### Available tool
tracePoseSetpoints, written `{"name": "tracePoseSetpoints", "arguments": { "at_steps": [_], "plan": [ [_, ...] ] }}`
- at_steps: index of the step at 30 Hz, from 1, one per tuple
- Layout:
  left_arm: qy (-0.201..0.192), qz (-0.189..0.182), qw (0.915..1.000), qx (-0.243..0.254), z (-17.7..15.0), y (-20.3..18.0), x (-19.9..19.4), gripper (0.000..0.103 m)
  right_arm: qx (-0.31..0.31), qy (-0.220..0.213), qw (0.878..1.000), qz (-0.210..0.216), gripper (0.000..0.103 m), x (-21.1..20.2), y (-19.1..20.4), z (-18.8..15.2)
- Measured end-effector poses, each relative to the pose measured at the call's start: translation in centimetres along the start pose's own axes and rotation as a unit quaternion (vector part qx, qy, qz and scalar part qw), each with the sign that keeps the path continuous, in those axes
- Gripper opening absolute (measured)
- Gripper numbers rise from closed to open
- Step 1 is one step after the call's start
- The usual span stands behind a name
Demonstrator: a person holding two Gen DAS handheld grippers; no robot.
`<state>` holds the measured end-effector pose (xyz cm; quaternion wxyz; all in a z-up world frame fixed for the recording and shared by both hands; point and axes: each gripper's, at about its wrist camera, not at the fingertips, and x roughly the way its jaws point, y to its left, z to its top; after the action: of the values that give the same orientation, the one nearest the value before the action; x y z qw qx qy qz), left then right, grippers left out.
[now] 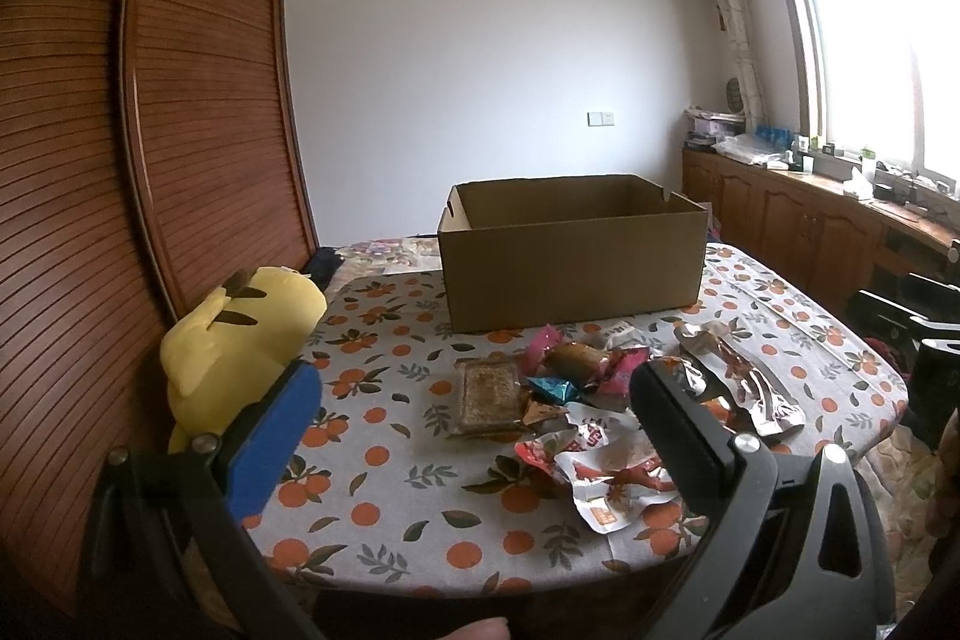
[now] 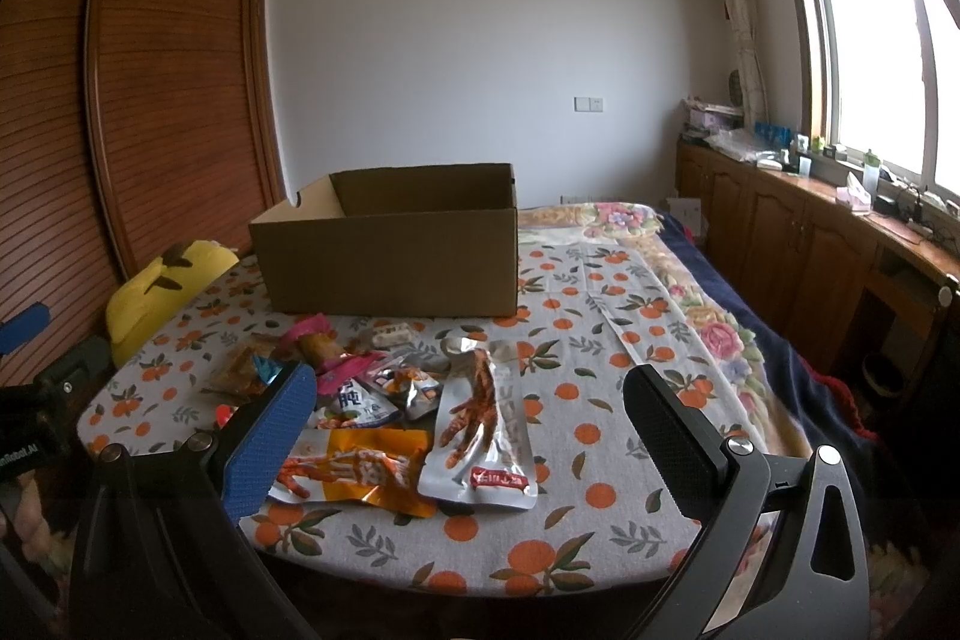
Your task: Organize snacks
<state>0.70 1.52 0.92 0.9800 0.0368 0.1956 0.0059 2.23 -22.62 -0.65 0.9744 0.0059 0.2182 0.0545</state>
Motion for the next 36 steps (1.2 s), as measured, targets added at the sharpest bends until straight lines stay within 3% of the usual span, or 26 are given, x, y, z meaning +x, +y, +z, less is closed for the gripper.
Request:
{"name": "tracePoseSetpoints", "arguments": {
  "at_steps": [14,19,28,36],
  "plan": [
    [-0.001,0.001,1.0,0.002,-0.2,0.0,-0.5,0.103,0.0,0.0,1.0,0.0,0.103,0.1,0.0,-0.1],
    [0.016,-0.011,0.9998,0.0,-0.5,0.1,0.2,0.103,0.001,0.006,1.0,-0.001,0.103,0.3,-0.7,-0.3],
    [0.083,-0.086,0.9927,0.017,-2.4,-1.8,3.2,0.103,0.006,0.031,1.0,0.0,0.103,2.1,-1.5,-1.2],
    [0.131,-0.173,0.9749,0.049,-3.6,-5.0,5.8,0.103,-0.007,0.056,0.998,0.011,0.103,3.9,-2.2,-2.4]
  ]
}}
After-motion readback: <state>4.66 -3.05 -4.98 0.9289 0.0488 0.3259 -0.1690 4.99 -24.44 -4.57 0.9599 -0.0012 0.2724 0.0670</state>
